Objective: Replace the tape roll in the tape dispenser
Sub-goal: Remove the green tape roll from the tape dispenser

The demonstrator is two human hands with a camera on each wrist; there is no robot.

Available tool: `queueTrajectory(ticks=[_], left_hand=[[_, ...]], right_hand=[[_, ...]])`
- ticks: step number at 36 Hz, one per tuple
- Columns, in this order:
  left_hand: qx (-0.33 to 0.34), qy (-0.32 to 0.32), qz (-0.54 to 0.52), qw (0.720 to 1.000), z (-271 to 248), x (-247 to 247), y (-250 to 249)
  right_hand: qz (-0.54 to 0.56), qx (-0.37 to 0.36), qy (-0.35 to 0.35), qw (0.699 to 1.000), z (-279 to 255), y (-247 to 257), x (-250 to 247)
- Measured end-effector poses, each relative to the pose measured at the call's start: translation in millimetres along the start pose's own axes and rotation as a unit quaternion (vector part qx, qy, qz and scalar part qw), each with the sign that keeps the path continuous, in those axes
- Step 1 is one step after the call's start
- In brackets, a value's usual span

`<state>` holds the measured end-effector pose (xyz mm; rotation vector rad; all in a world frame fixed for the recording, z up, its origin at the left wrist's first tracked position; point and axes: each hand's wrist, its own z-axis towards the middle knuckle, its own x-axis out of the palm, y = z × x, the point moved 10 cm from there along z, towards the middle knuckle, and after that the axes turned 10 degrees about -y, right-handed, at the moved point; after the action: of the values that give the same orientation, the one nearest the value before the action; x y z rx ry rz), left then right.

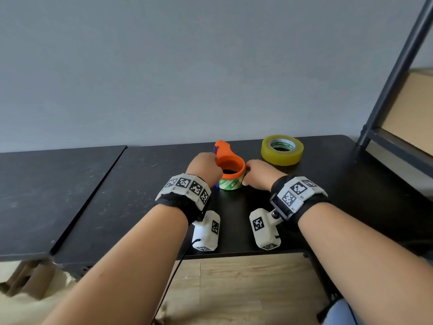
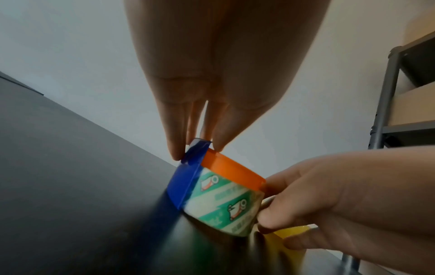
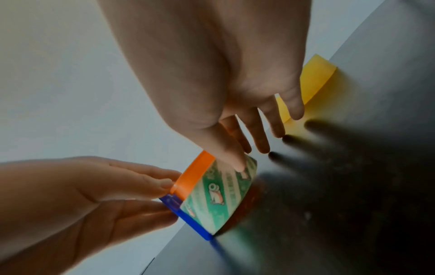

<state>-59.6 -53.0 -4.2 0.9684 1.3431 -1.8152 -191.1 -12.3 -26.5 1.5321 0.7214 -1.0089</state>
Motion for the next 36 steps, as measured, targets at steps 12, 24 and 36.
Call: queueTrajectory(ticks=[12,24,36], left_hand=[[-0.079,0.007,-0.102,0.992,-1,1,15],[-0.06,-0.007,-0.115,0.991,-2,-3,14],[-0.037,-0.035,-0.165,0.985,-9,-11,-1]], right_hand=[[0.195,-0.024,-0.103,0.975,2,7,-33],[0.269,-0.032,-0.136,0.953,1,20,-36],[0.267,-0.005,-0.128,0.955,0,14,-26]])
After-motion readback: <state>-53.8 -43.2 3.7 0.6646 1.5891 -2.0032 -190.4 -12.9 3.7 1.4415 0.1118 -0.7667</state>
